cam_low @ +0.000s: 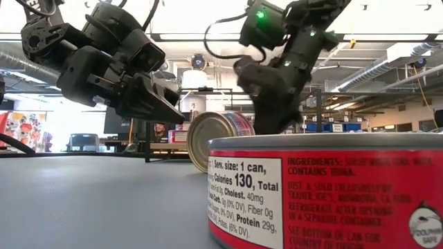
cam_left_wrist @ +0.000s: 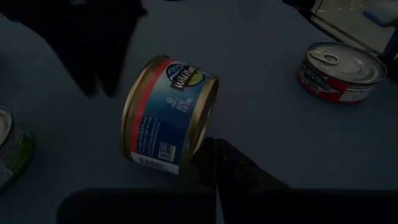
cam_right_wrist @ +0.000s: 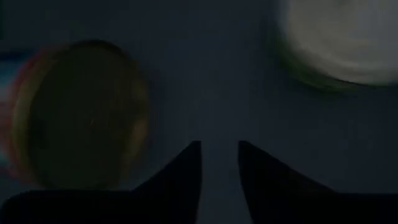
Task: Stack canned seafood by type on shelf
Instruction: Stack the blue tuna can on top of the blue tuna can on the shelf
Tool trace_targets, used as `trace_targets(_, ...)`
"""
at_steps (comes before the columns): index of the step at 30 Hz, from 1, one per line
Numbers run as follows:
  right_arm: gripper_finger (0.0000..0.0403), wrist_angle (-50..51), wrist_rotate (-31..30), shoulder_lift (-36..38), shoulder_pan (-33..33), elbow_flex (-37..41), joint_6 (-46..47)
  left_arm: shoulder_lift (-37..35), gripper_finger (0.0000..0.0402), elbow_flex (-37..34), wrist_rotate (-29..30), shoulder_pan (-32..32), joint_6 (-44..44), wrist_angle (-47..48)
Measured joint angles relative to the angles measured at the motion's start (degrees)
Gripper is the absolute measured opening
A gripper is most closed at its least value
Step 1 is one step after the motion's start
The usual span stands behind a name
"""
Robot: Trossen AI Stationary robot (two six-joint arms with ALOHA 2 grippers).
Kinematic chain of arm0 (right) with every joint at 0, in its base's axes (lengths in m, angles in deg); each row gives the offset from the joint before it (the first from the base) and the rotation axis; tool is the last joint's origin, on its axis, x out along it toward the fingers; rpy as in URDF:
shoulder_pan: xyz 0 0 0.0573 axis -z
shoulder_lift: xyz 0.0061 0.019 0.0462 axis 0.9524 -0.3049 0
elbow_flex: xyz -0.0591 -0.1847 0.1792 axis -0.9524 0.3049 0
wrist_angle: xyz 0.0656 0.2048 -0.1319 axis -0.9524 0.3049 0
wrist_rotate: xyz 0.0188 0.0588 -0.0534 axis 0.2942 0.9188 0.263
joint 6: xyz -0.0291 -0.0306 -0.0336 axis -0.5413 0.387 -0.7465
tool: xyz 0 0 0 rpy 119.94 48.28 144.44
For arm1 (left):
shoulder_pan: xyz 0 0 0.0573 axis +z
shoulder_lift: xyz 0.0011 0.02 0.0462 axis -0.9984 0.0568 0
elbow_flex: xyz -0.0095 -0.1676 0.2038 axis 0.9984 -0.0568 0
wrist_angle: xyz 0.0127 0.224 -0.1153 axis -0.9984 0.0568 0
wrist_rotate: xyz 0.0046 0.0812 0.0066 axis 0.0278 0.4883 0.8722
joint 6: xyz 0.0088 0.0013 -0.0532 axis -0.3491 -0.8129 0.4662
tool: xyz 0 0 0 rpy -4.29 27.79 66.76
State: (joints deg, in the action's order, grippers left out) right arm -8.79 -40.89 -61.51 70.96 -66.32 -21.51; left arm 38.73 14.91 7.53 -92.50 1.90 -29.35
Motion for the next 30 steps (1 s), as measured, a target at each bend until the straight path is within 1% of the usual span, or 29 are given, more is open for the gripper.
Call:
trace_targets(3, 0.0134, 5.52, -4.12, 3.12, 0.02, 0.02, 0.22, 0.00, 0.0001, 0.00, 0.14, 0.00, 0.03, -0.82)
trace_targets(6, 0.0166, 6.62, -5.25, 6.26, -1.29, 0.00, 1.54, -0.02, 0.0001, 0.00, -0.21, 0.00, 0.04, -1.58)
trace_targets(9, 0.0198, 4.21, -5.69, 8.15, -4.38, 0.00, 1.62, -0.02, 0.0001, 0.00, -0.36, 0.00, 0.55, -1.67)
trace_targets(14, 0.0258, -5.25, -10.55, 6.91, -11.42, 0.00, 0.86, -0.02, 0.0001, 0.00, -0.34, -0.43, 1.37, -3.38)
trace_targets(16, 0.0283, -8.11, -13.84, 5.78, -13.71, -0.02, 0.05, -0.02, 0.0001, 0.00, -0.35, -0.50, 1.08, -3.39)
trace_targets(20, 0.0326, -8.67, -22.97, 5.07, -16.43, -0.02, 1.55, -0.02, 0.0001, 0.00, -0.28, -0.60, 1.28, -3.35)
trace_targets(23, 0.0346, -10.51, -27.28, 4.17, -17.06, -0.04, 1.76, -0.02, 0.0001, 0.00, -0.26, -0.70, 1.25, -3.54)
trace_targets(26, 0.0353, -13.64, -27.90, 2.36, -17.37, -0.11, 1.67, -0.02, 0.0001, 0.02, -0.11, -0.70, 1.13, -3.85)
trace_targets(30, 0.0354, -12.85, -27.75, -1.20, -17.37, -0.74, 1.22, -0.02, 0.0001, 0.04, 0.14, -0.70, 1.12, -4.13)
